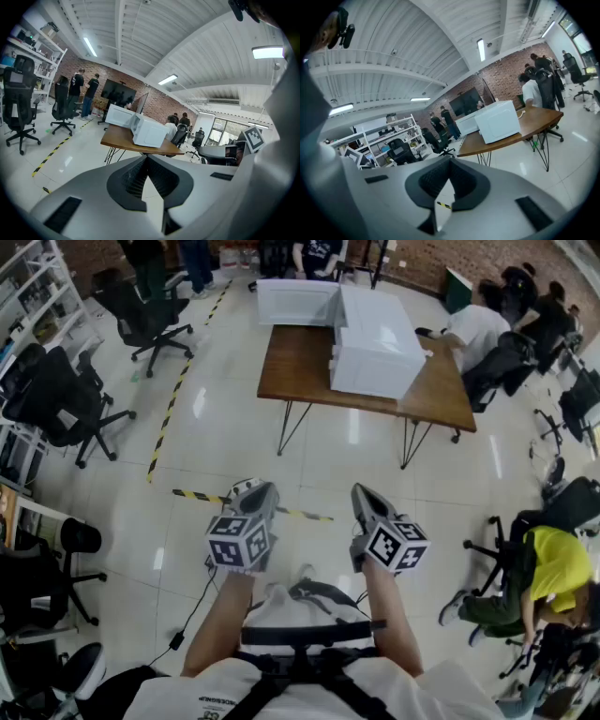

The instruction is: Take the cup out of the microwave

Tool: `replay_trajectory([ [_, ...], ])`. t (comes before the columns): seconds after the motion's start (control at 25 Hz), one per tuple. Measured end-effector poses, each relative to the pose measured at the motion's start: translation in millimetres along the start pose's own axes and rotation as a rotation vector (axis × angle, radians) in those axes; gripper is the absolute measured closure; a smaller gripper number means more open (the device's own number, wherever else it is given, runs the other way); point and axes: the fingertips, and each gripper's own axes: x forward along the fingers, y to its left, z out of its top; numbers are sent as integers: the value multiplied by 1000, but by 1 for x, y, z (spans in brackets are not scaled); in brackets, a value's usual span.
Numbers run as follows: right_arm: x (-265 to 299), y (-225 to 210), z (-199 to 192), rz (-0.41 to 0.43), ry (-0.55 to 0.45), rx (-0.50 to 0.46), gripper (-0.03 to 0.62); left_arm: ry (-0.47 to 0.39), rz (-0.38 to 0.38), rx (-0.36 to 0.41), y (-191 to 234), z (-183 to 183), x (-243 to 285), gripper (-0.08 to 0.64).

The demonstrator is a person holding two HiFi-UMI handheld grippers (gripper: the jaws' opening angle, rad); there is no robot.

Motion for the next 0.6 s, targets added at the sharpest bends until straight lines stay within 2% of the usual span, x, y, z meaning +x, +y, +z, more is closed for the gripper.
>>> replay_trajectory([
  [0.28, 1, -8, 3, 13, -1, 2, 588, -3, 10, 1, -5, 0, 6, 558],
  [0.6, 5, -14, 0, 46, 15, 7, 588, -9, 59, 1, 1, 1, 8, 558],
])
